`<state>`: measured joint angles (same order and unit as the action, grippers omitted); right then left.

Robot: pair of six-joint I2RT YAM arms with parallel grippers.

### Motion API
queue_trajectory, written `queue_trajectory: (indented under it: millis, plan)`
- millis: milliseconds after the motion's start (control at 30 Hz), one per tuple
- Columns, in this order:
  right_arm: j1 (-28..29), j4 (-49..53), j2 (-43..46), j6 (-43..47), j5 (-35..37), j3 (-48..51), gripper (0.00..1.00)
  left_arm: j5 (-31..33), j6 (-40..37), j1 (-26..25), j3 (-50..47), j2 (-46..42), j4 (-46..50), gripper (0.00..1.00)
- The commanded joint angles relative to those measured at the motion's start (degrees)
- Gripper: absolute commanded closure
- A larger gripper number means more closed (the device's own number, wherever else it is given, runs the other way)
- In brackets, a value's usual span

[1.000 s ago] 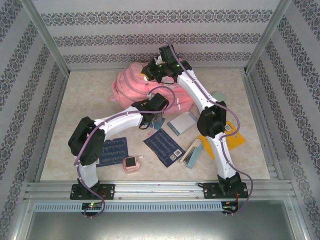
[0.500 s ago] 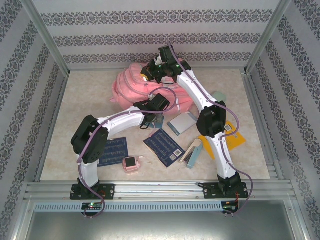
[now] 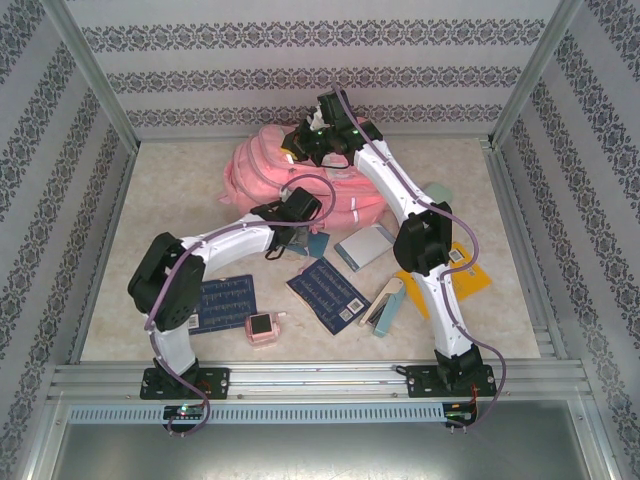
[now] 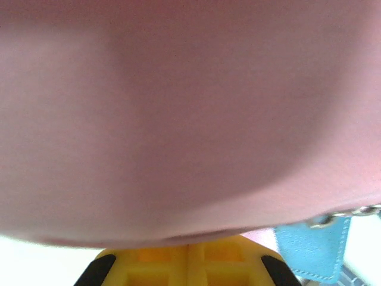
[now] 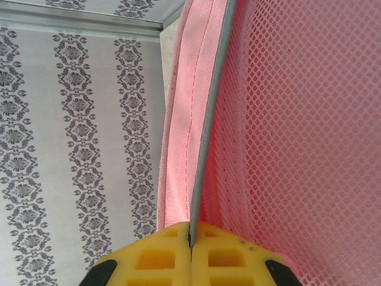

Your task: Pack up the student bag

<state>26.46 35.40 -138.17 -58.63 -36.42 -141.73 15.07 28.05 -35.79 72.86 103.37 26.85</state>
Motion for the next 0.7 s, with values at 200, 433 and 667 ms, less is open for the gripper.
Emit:
queue_trajectory:
  millis: [200, 433, 667]
  plan:
    - [-0.52, -0.54, 2.11, 3.01, -0.03, -0.10, 1.00, -10.19, -1.91, 3.05, -5.89, -6.63, -5.24, 0.83]
    - [-0.35, -3.31, 2.15, -3.99, -2.92, -0.42, 1.00, -16.88, -1.14, 2.30, -6.88, -8.34, -9.24, 0.51]
    - [-0.65, -3.43, 2.97, -10.35, -3.26, -2.75, 1.00, -18.33, -1.63, 1.89, -9.85, -10.77, -14.48, 0.41]
